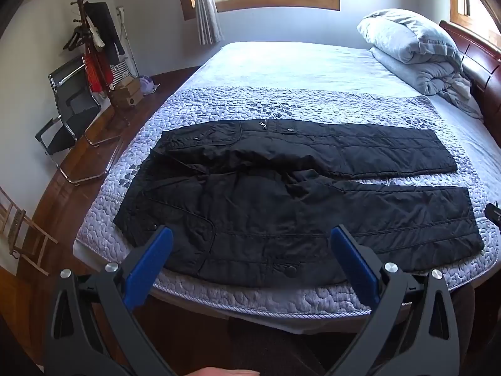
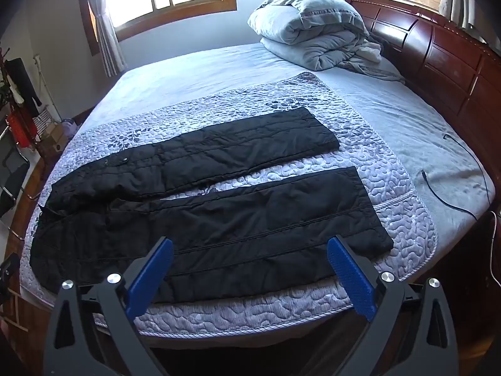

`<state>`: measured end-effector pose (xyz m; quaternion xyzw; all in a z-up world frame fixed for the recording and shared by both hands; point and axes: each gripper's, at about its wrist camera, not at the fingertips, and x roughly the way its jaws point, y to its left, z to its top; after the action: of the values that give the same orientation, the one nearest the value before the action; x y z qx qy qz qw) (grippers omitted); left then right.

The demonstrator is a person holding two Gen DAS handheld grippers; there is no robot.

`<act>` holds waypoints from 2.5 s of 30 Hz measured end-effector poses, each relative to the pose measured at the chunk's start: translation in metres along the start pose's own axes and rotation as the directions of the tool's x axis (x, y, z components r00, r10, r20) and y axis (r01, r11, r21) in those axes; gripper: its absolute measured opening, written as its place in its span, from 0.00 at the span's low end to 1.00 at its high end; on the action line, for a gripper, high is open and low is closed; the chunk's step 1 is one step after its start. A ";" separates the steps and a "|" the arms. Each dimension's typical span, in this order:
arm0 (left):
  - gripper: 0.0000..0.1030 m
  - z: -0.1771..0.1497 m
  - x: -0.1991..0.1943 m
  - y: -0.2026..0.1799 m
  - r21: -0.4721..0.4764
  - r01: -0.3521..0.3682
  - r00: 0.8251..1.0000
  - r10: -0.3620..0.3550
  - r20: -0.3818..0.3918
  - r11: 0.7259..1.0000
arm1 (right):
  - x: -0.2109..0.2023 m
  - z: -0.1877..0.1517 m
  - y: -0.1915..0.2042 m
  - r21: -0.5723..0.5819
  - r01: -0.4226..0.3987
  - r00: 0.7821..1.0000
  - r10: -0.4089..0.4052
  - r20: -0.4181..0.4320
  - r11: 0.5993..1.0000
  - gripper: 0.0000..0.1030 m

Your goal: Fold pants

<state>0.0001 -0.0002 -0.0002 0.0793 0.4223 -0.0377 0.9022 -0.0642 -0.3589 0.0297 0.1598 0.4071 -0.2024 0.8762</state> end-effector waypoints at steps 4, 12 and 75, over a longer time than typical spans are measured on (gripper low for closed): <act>0.98 0.000 -0.001 -0.001 0.007 0.004 1.000 -0.004 0.007 1.000 | 0.000 0.000 0.000 -0.002 -0.001 1.000 0.001 -0.004 1.000 0.97; 0.98 0.002 -0.005 -0.006 0.033 0.005 1.000 -0.005 0.009 0.999 | -0.001 0.000 0.000 -0.008 0.003 1.000 -0.003 0.000 1.000 0.97; 0.98 -0.001 -0.002 -0.010 0.047 0.002 1.000 -0.003 0.026 0.999 | -0.008 -0.003 0.021 -0.143 -0.008 1.000 0.009 0.011 0.990 0.97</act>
<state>-0.0034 -0.0097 -0.0006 0.0994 0.4094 -0.0498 0.9056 -0.0602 -0.3376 0.0367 0.0972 0.4148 -0.1698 0.8886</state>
